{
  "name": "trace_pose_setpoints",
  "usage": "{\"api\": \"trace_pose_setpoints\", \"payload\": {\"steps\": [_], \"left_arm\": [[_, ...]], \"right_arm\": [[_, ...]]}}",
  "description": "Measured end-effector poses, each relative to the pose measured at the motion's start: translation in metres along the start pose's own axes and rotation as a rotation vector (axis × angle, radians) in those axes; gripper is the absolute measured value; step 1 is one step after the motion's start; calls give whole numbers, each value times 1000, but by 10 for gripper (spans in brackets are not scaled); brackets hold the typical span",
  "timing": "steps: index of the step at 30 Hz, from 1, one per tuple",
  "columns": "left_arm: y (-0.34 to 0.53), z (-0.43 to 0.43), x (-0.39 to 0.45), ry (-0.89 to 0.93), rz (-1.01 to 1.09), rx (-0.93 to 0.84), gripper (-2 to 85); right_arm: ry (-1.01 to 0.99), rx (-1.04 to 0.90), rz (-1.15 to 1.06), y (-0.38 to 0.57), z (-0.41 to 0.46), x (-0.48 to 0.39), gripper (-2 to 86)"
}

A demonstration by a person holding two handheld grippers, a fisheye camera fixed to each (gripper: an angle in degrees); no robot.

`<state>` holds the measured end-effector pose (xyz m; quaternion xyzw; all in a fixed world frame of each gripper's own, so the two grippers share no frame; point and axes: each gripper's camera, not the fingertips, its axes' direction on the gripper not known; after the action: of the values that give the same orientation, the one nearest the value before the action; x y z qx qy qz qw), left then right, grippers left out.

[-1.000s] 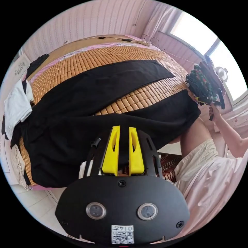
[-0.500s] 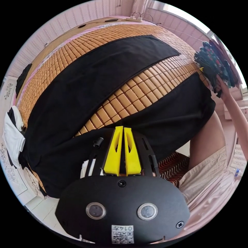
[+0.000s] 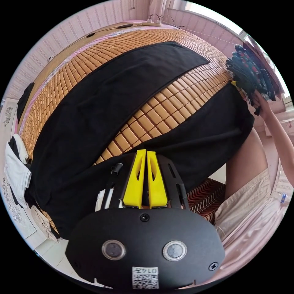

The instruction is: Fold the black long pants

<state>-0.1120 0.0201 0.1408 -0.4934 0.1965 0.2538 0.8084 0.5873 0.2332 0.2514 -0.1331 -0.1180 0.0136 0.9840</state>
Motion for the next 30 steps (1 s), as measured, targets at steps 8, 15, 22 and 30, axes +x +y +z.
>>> {"api": "trace_pose_setpoints", "payload": {"steps": [8, 15, 22, 30], "left_arm": [[8, -28, -13, 26, -92, 194, -8], [10, -1, -30, 12, -179, 93, 8], [58, -41, -28, 87, -43, 187, -8], [92, -22, -36, 91, -41, 82, -8]], "right_arm": [[104, 31, -32, -37, -10, -3, 3], [141, -19, 59, -40, 1, 2, 51], [171, -199, -15, 45, 10, -21, -6], [272, -186, -32, 66, 19, -22, -8]]}}
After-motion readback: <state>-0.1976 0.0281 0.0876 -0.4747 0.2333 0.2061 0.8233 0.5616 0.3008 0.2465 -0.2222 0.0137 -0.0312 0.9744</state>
